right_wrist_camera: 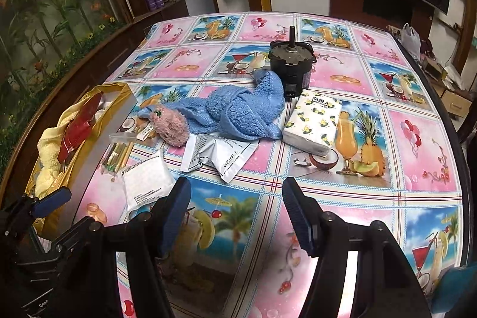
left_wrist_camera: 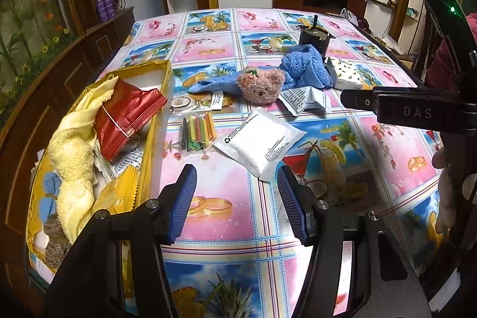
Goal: Organize soft objects
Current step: 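Move both tools back over the blue towel and pink bear, then grasp the blue towel with right tool while left grasps the pink plush bear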
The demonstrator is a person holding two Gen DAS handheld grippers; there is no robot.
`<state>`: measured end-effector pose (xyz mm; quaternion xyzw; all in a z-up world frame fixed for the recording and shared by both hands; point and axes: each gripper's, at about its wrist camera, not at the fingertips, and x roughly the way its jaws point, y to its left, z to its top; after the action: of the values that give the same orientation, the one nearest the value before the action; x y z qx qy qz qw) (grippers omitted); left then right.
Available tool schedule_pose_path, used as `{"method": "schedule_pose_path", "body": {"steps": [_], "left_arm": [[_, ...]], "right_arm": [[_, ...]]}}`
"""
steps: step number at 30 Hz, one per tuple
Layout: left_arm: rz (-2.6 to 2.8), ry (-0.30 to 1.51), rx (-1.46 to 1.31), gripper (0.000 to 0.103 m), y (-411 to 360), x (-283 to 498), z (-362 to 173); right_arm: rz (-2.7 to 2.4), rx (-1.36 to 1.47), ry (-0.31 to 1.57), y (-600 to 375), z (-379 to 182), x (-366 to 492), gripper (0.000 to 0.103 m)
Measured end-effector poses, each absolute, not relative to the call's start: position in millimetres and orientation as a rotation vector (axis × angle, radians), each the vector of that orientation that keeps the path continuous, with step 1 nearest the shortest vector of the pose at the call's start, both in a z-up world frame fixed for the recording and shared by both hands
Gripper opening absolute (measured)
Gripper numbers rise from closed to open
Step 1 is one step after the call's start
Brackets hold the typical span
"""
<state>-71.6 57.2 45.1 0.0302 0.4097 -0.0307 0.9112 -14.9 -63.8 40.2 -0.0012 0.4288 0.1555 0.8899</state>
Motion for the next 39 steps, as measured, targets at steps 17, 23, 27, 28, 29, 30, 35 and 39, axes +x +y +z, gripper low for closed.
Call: {"method": "schedule_pose_path", "body": {"steps": [17,23,27,28,29,30,35,39], "left_arm": [[-0.119,0.893,-0.092,0.057,86.6,-50.0,34.1],[-0.147,0.873,-0.128,0.057,90.4,-54.2,40.3],[-0.135,0.868,-0.131,0.057,93.5,-58.0,43.6],[-0.132,0.870,-0.130,0.057,94.0,-59.4,43.7],[-0.130,0.872,-0.128,0.057,94.8,-61.0,43.8],[-0.128,0.872,-0.127,0.057,95.6,-62.5,44.2],[-0.107,0.862,-0.122,0.057,102.7,-69.1,46.3],[-0.124,0.862,-0.135,0.057,102.3,-70.1,46.7]], "right_arm": [[0.218,-0.018,0.845,-62.9,46.3,34.3,0.064],[0.227,-0.048,0.774,-39.1,42.6,50.0,0.064],[0.236,-0.081,0.744,-18.4,38.3,70.2,0.064],[0.230,-0.101,0.756,-12.5,35.2,75.6,0.066],[0.224,-0.128,0.805,-6.1,28.0,84.0,0.070],[0.231,-0.141,0.896,-0.5,15.5,94.1,0.071],[0.308,-0.099,0.997,-6.6,8.5,80.5,0.073],[0.460,-0.078,1.060,-15.7,12.4,44.0,0.072]]}}
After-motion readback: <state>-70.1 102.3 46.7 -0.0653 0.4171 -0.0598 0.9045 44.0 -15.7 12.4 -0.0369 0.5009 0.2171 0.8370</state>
